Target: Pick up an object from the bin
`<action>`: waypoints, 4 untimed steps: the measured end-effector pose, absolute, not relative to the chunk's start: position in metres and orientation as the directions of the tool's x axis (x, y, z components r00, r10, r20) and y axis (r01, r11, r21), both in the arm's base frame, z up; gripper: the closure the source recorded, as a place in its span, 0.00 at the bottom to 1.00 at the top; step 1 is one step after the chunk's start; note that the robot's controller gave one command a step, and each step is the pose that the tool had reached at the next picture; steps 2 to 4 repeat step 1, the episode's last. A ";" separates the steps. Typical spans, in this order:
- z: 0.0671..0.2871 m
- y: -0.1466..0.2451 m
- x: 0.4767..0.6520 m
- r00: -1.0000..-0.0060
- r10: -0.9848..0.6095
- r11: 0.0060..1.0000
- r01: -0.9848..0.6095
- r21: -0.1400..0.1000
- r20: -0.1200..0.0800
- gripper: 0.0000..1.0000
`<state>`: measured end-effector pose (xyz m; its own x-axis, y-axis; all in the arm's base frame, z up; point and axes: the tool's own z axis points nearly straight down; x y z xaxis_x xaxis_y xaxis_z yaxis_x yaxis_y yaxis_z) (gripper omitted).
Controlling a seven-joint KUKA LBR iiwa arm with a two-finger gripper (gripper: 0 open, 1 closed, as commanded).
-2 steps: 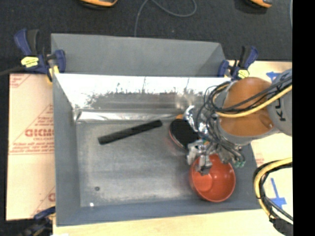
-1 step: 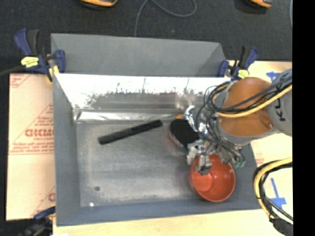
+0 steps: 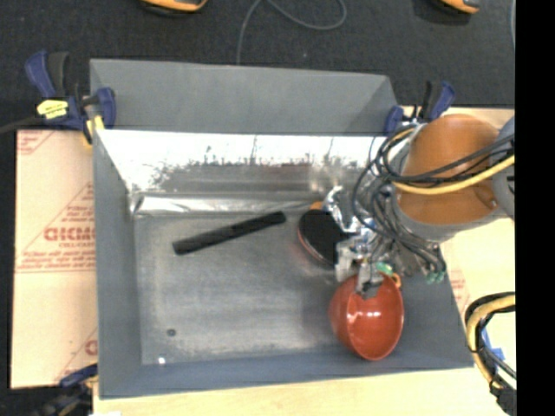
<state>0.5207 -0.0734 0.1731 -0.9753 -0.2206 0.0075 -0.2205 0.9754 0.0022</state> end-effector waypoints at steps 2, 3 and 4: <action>0.206 -0.076 0.519 -0.975 -0.222 0.975 -0.222 0.001 0.005 1.00; 0.206 -0.076 0.519 -0.975 -0.222 0.975 -0.222 0.001 0.005 1.00; 0.206 -0.076 0.519 -0.975 -0.222 0.975 -0.222 0.001 0.005 1.00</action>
Offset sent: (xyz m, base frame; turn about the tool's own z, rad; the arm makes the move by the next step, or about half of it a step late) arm 0.0005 -0.0091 0.0349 0.0217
